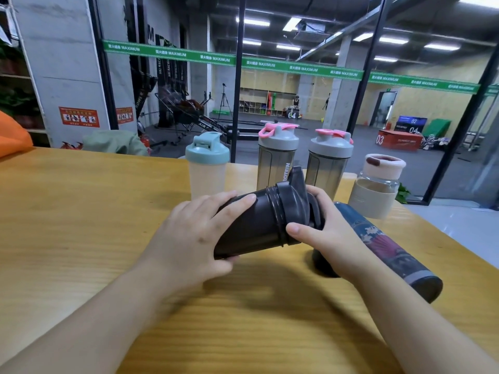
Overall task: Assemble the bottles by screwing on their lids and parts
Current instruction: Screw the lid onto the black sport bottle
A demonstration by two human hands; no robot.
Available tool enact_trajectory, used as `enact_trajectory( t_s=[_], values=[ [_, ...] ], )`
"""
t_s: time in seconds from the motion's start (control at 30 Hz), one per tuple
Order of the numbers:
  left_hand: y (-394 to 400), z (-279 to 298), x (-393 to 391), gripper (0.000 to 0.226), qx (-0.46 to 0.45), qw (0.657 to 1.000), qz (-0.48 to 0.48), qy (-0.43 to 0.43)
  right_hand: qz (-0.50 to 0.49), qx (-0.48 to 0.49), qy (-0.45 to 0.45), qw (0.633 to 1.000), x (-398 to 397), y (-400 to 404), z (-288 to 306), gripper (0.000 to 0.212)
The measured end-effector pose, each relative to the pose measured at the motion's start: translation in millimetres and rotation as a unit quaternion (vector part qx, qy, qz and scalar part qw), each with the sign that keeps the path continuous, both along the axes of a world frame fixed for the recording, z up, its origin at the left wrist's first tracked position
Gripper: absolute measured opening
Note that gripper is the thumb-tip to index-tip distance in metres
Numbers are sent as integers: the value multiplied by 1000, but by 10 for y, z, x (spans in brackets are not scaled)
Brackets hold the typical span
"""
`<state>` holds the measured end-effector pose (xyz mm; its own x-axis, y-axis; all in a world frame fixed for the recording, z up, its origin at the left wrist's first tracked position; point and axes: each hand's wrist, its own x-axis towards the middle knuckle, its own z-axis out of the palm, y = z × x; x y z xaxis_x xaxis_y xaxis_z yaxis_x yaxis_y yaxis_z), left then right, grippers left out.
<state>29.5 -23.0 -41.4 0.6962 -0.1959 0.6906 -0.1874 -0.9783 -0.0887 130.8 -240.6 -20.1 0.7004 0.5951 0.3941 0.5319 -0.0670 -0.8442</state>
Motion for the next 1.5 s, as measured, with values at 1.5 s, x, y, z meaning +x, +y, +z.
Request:
enact_trajectory(
  t_s=[1.5],
  values=[
    [94, 51, -115, 89, -85, 991, -61, 78, -19, -38, -86, 995, 186, -101, 42, 50]
  ],
)
